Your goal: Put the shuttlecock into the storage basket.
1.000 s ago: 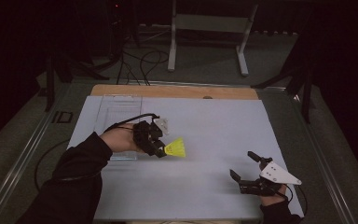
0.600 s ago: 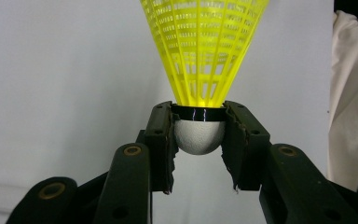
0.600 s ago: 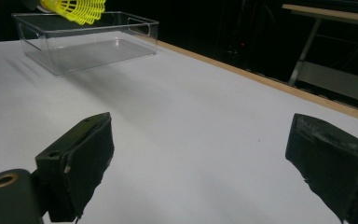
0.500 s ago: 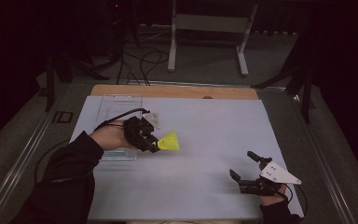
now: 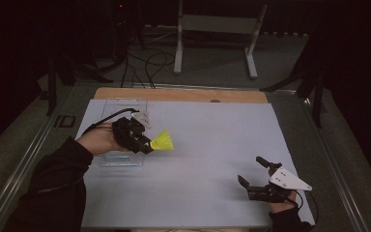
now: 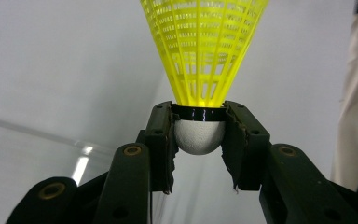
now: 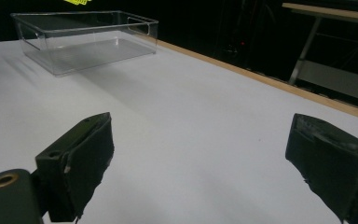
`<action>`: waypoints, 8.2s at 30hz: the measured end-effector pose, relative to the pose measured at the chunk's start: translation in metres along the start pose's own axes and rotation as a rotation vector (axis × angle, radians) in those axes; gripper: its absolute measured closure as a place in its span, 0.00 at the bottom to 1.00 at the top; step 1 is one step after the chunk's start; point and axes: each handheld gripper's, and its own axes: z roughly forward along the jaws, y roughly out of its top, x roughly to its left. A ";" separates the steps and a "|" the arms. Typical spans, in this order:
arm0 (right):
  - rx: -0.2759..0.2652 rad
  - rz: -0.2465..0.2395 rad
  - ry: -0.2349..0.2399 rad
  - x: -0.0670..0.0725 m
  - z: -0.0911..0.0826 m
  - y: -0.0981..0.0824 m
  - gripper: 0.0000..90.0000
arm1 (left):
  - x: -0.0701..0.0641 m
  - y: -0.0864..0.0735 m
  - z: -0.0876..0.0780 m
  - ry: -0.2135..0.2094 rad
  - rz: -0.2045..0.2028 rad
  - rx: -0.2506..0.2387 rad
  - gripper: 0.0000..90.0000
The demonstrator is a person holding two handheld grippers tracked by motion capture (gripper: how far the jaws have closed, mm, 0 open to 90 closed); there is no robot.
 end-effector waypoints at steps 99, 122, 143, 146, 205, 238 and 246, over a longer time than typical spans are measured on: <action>0.005 -0.009 0.000 0.001 0.001 0.000 0.08 | 0.017 -0.132 -0.024 0.377 -0.670 -0.107 0.73; 0.009 -0.012 -0.001 0.001 0.001 0.000 0.08 | 0.023 -0.139 0.001 0.348 -0.701 -0.038 0.73; 0.008 -0.013 0.002 0.002 0.001 0.000 0.08 | 0.019 -0.120 -0.008 0.390 -0.667 -0.031 0.34; 0.008 -0.011 0.002 0.002 0.001 0.000 0.08 | 0.019 -0.118 -0.009 0.389 -0.667 -0.027 0.29; 0.014 -0.014 0.003 0.002 0.001 0.000 0.08 | 0.019 -0.037 -0.007 0.238 -0.497 -0.100 0.00; 0.014 -0.013 0.008 0.002 0.001 0.000 0.08 | -0.010 0.025 0.025 0.065 -0.274 -0.208 0.00; 0.012 -0.011 0.010 0.002 0.001 0.000 0.08 | -0.022 0.030 0.039 0.030 -0.224 -0.218 0.00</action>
